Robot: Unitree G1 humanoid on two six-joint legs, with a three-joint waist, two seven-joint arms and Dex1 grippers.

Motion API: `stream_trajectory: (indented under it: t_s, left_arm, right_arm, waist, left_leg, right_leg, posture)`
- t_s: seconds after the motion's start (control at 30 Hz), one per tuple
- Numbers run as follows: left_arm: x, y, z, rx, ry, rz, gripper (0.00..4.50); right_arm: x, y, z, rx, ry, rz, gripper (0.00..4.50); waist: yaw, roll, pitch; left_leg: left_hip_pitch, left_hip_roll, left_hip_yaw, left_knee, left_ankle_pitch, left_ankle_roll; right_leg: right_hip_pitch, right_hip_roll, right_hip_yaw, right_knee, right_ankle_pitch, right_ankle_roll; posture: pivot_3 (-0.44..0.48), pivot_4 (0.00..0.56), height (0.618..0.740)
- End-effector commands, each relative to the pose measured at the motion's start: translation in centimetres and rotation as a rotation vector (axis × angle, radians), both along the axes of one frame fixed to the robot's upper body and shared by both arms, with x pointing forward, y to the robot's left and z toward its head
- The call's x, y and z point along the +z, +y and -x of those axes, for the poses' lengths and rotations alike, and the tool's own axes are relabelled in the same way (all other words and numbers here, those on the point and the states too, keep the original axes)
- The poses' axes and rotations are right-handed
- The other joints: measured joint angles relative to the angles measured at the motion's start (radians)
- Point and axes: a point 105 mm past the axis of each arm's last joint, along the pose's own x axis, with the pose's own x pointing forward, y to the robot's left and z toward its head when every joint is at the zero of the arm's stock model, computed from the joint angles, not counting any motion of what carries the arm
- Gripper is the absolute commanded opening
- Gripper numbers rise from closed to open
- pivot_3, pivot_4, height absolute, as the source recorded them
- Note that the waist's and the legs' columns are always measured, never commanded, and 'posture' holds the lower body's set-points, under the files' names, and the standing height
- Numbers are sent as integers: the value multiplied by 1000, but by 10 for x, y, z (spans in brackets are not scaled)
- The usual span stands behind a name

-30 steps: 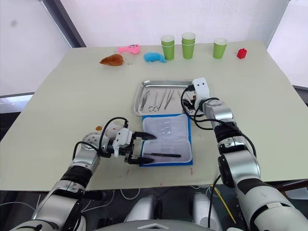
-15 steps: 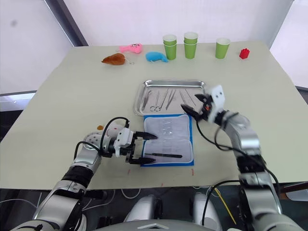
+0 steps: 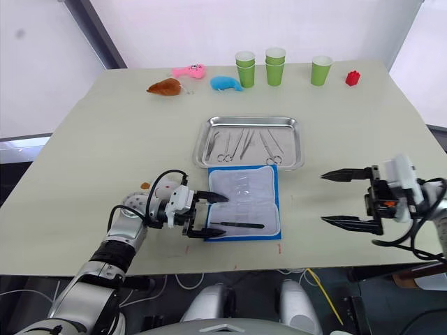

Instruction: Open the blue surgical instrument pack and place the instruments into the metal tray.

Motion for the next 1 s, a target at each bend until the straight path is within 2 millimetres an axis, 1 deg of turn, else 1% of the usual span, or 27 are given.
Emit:
stream_trajectory:
  t_s: [0.03,0.13,0.27,0.33,0.37,0.47,0.53,0.6,0.67,0.87,0.9,1.0]
  left_arm:
    - [-43,4,25,-23,175,-99,4500]
    - [-43,5,26,-23,178,-101,4500]
    - [-44,4,27,-23,181,-98,4500]
    - [-45,3,27,-24,182,-96,4500]
    - [-45,2,27,-25,182,-95,4500]
    - [-45,1,27,-22,179,-92,4500]
    - [-45,1,27,-21,179,-89,4500]
    - [-46,4,30,-25,178,-97,4500]
    - [-46,5,30,-24,175,-102,4500]
    - [-46,5,28,-21,176,-103,4500]
    - [-46,6,28,-20,177,-103,4500]
    - [-46,7,28,-19,178,-107,4500]
  right_arm:
    - [24,-5,11,47,-72,28,4459]
    - [33,-8,14,47,-92,63,4459]
    - [29,-5,8,11,-118,72,4459]
    - [18,5,4,-9,-124,67,4459]
    - [13,11,4,-9,-94,53,4459]
    - [-12,41,-3,-18,-83,41,4459]
    - [-19,52,-7,-28,-91,42,4459]
    - [-36,76,-19,-49,-83,50,4459]
    - [-49,91,-22,-42,-66,57,4459]
    - [-90,113,-34,-74,-39,119,4459]
    - [-95,116,-37,-82,-37,127,4459]
    - [-101,124,-46,-111,-32,131,4459]
  waist:
    - [0,0,0]
    - [1,0,0]
    - [1,0,0]
    - [1,0,0]
    - [1,0,0]
    - [1,0,0]
    - [2,0,0]
    - [5,2,1]
    - [-3,0,0]
    - [2,0,0]
    - [2,0,0]
    - [0,0,0]
  left_leg:
    - [0,0,0,0,0,0]
    - [0,0,0,0,0,0]
    - [0,0,0,0,0,0]
    - [0,0,0,0,0,0]
    - [0,0,0,0,0,0]
    - [0,0,0,0,0,0]
    - [0,0,0,0,0,0]
    - [0,0,0,0,0,0]
    - [1,-3,0,0,0,0]
    - [0,-3,-1,0,0,0]
    - [0,-3,-1,0,0,0]
    - [1,-3,-1,0,0,0]
  right_leg:
    - [0,0,0,0,0,0]
    - [0,0,0,-1,0,0]
    - [0,0,0,-1,0,0]
    - [0,0,0,-1,0,0]
    - [0,0,0,-1,0,0]
    - [1,0,0,-1,0,0]
    - [0,0,0,0,0,0]
    - [0,0,0,0,0,0]
    - [1,-1,2,0,-1,1]
    - [1,-1,2,0,-1,1]
    - [1,-1,2,1,-1,1]
    - [1,0,2,1,-1,1]
  posture:
    - [0,150,740]
    - [0,150,740]
    - [0,150,740]
    - [0,150,740]
    - [0,150,740]
    - [0,150,740]
    - [0,150,740]
    - [0,150,740]
    - [0,150,740]
    - [0,150,740]
    - [0,150,740]
    - [0,150,740]
